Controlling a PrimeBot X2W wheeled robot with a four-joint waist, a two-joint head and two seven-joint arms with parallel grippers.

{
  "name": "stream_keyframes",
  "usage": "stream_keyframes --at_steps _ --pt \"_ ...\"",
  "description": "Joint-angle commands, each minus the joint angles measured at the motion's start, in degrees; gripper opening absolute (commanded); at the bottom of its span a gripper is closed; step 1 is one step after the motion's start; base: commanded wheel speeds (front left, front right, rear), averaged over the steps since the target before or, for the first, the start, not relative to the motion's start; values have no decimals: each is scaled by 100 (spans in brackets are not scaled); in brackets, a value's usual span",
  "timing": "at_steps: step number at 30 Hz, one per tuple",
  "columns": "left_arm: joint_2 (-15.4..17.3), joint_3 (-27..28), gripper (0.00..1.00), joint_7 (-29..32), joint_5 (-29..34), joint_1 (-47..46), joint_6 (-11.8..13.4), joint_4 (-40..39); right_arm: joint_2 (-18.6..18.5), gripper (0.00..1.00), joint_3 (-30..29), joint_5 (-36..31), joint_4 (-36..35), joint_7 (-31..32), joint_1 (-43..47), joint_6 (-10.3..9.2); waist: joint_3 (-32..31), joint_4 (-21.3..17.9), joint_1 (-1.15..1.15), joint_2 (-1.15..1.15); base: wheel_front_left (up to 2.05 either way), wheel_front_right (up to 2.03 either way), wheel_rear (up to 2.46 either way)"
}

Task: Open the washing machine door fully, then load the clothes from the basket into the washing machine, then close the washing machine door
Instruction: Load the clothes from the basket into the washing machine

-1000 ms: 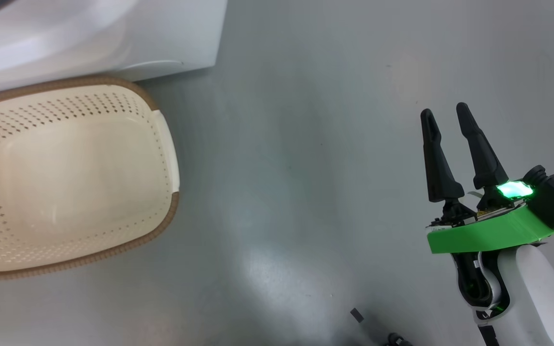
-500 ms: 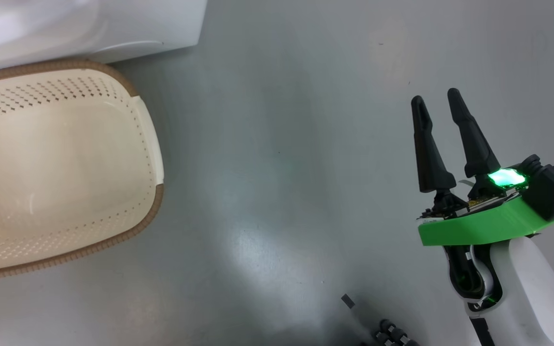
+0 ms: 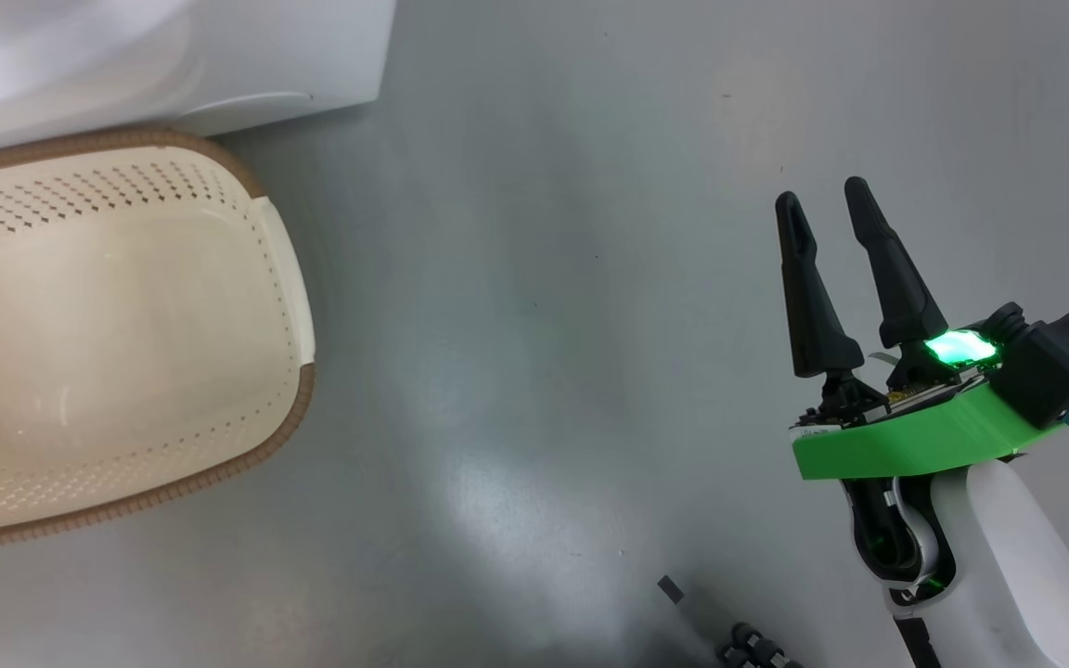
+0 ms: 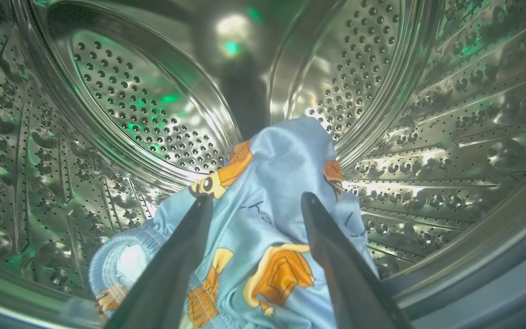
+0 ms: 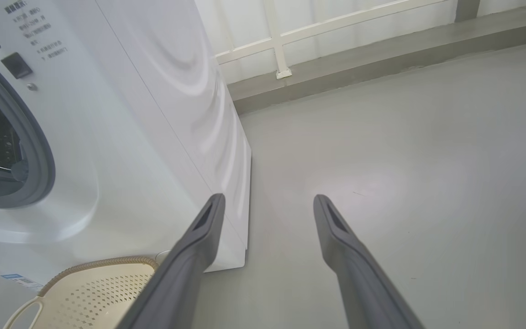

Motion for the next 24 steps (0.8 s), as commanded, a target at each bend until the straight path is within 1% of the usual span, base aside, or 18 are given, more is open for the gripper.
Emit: stream_keyframes --at_steps 1,6,12,17,24 --pt "239 9 100 -29 34 -77 22 -75 -7 100 132 -25 -100 -45 112 33 -29 14 0 0 0 0 0" --pt "184 71 100 -29 -56 58 13 -48 -22 100 156 -28 -81 -45 105 33 -117 41 0 0 0 0 0" --pt "61 239 100 -29 -214 369 5 -200 -67 100 159 -42 -67 -45 144 33 -236 86 0 0 0 0 0" --pt "-90 422 100 -29 -304 778 2 -508 -130 100 140 -56 -67 -45 185 33 -388 153 0 0 0 0 0" --pt "-291 575 100 -29 -254 1315 -1 -1000 -196 100 134 -70 -56 -45 223 33 -593 251 0 0 0 0 0"
